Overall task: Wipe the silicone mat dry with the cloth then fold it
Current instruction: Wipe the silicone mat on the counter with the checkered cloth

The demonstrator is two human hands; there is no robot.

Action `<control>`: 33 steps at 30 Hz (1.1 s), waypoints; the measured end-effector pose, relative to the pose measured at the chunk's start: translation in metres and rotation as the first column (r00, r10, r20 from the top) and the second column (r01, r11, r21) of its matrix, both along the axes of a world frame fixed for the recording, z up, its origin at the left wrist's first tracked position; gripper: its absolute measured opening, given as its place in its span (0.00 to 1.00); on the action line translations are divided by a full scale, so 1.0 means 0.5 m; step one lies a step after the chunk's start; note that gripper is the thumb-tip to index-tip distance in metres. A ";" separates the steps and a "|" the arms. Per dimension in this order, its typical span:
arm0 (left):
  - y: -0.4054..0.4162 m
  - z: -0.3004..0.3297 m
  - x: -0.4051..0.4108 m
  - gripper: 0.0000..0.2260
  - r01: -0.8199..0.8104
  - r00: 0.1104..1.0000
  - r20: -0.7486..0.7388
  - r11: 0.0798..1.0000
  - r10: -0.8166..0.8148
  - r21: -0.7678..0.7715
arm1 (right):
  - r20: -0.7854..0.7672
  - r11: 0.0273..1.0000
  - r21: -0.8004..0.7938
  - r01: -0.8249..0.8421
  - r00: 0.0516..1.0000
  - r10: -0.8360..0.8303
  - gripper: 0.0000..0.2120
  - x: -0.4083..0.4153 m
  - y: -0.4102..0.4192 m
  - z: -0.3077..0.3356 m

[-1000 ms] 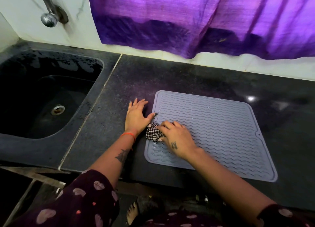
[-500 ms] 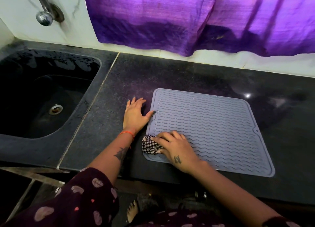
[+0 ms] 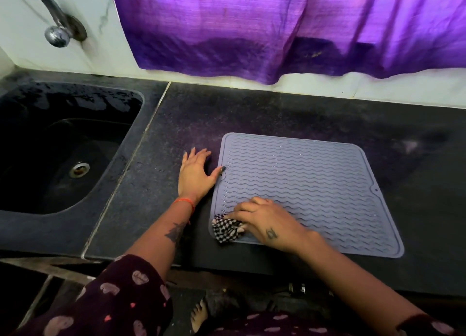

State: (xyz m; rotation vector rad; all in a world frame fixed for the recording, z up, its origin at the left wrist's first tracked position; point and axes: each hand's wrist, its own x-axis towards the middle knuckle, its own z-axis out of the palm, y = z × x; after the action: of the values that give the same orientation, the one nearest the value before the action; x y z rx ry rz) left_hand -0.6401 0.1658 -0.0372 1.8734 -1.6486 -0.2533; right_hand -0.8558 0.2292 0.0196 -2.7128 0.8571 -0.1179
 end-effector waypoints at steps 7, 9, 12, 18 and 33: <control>-0.005 0.001 -0.001 0.26 -0.010 1.000 -0.001 1.000 0.010 0.010 | 0.270 0.381 0.915 0.132 0.500 -0.823 0.07 -0.029 -0.030 0.031; -0.005 0.001 -0.001 0.26 -0.011 1.000 0.005 1.000 0.011 0.011 | 0.188 0.227 0.973 0.031 0.461 -0.867 0.16 -0.019 -0.030 0.036; -0.005 0.003 0.000 0.26 -0.006 1.000 -0.005 1.000 0.006 0.008 | 0.091 0.430 0.846 0.314 0.710 -0.698 0.23 0.007 -0.025 0.023; -0.002 0.003 0.000 0.26 -0.009 1.000 -0.008 1.000 0.009 0.001 | 0.115 0.873 0.361 0.327 0.914 -0.390 0.19 0.069 0.016 -0.005; -0.002 0.006 -0.001 0.26 -0.002 1.000 0.017 1.000 0.002 0.002 | -0.051 0.988 0.094 0.120 0.992 -0.115 0.20 0.035 0.035 0.021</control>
State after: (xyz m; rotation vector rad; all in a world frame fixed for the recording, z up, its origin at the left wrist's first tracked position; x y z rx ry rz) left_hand -0.6407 0.1646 -0.0344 1.8837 -1.6580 -0.2393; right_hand -0.8380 0.2465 0.0303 -2.5839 1.0093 -0.0386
